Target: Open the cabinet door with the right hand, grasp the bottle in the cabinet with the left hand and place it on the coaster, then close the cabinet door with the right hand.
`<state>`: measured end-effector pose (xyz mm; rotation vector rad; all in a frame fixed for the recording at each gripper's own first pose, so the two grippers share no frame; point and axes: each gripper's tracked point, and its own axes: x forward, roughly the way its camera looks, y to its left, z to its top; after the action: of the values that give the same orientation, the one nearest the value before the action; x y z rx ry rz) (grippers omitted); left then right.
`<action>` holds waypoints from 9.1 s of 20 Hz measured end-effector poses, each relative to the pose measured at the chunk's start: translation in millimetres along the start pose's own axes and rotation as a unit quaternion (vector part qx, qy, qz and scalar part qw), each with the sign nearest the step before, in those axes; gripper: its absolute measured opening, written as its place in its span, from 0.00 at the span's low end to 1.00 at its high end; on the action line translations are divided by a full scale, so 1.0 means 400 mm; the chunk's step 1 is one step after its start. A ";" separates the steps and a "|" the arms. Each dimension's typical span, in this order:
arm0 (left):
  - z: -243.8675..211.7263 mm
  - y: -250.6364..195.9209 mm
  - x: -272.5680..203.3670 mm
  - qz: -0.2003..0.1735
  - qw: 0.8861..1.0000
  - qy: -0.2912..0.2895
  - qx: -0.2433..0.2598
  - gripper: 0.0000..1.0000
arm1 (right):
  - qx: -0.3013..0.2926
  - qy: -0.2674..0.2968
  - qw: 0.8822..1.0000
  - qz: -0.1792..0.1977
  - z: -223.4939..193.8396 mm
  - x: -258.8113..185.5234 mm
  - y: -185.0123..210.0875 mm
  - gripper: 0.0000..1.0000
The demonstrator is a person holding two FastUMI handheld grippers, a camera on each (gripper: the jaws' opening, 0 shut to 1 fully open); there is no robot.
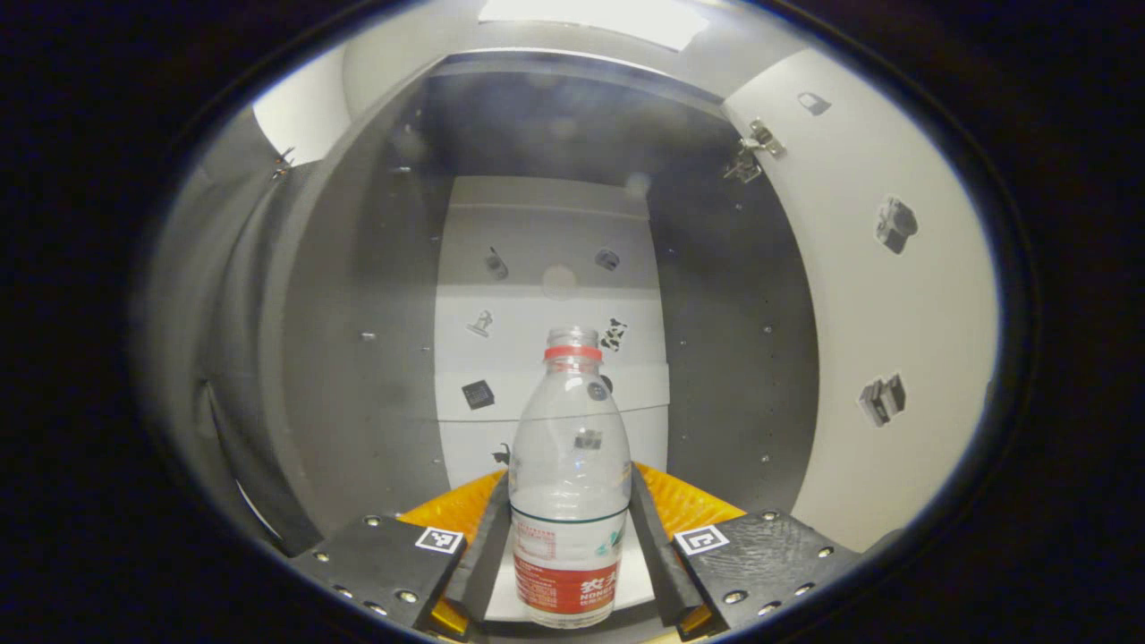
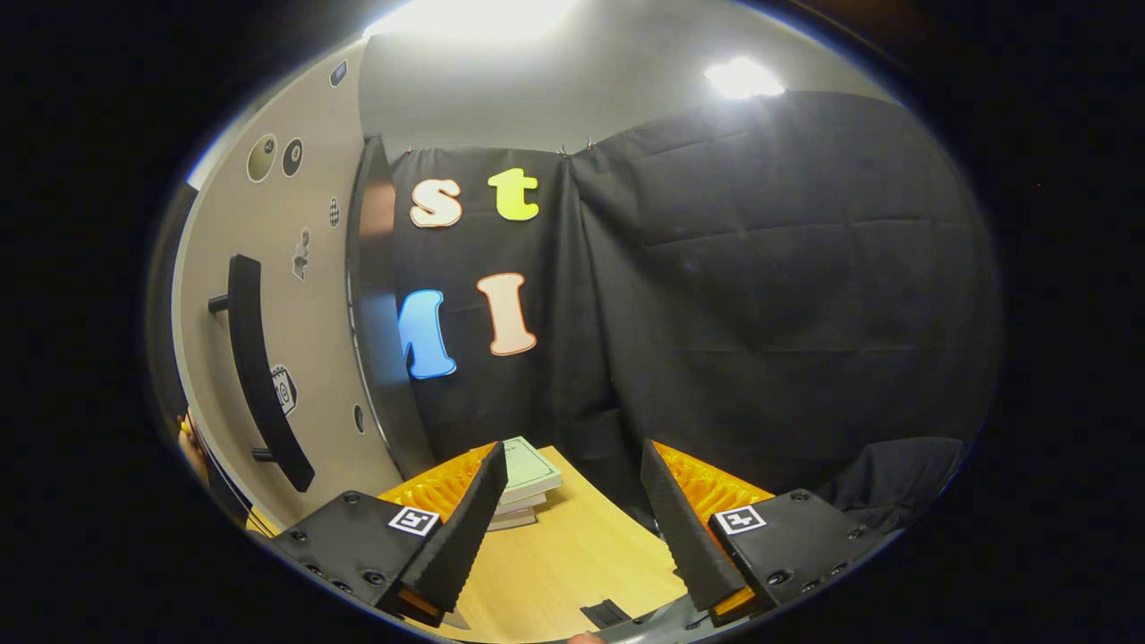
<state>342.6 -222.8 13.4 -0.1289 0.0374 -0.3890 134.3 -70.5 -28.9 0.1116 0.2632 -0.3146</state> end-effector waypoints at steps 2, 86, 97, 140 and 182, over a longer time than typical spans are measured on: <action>0.005 0.023 -0.064 0.011 1.000 -0.003 -0.006 0.69 | -0.002 0.005 1.000 0.018 -0.008 0.009 0.011 0.96; -0.754 0.072 -1.013 0.172 0.978 0.118 -0.009 0.82 | -0.025 0.078 0.980 0.179 -0.223 0.004 0.177 0.96; -0.426 0.043 -1.098 0.171 0.981 0.085 0.036 0.82 | 0.024 0.017 0.984 0.179 0.001 0.056 0.182 0.92; -0.335 0.661 -1.412 0.267 0.961 0.053 -0.043 0.82 | -0.030 -0.036 0.961 0.271 0.064 -0.057 1.118 0.96; -0.073 -0.071 -0.929 0.102 0.994 0.011 0.027 0.84 | -0.064 -0.029 0.981 0.181 -0.090 -0.123 0.358 0.98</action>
<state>-13.5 -111.0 -7.3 -0.0660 0.0619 -0.1879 126.2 84.5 -40.3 0.0220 0.2005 0.0616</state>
